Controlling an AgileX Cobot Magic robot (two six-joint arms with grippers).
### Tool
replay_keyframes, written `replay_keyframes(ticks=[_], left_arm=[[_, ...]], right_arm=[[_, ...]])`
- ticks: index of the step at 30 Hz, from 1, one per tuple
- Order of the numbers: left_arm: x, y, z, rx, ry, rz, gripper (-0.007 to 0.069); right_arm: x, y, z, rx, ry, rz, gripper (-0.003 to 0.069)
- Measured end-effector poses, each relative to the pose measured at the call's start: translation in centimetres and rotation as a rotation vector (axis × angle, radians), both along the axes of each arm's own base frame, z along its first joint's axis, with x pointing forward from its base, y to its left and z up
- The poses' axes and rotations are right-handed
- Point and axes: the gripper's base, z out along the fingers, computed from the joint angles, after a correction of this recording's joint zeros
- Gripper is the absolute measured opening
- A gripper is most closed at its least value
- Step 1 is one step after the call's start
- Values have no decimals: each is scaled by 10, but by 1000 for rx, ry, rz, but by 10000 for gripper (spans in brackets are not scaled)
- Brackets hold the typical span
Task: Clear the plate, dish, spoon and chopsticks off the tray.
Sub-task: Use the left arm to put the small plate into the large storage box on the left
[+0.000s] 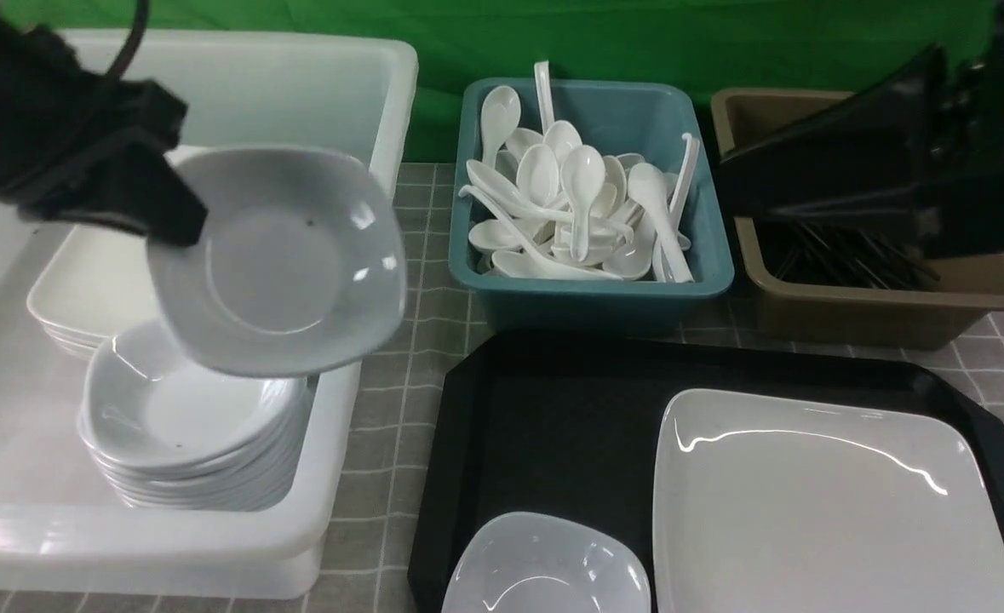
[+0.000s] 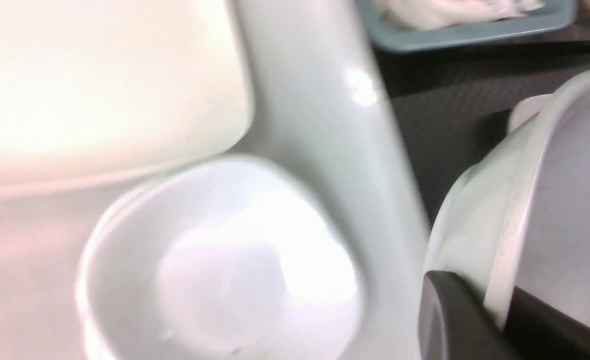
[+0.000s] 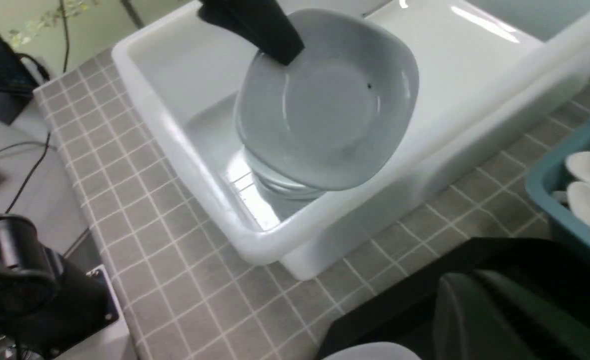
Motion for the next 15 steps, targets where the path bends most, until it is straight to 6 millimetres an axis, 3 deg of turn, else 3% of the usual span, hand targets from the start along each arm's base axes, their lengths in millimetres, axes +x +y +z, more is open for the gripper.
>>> replay_keyframes(ticks=[2, 7, 15], left_arm=[[-2, 19, -18, -10, 32, 67, 32], [-8, 42, -50, 3, 79, 127, 32], [-2, 51, -64, 72, 7, 177, 43]], right_arm=[[1, 15, -6, -10, 5, 42, 27], [3, 43, -22, -40, 30, 111, 27], [5, 56, -30, -52, 41, 137, 27]])
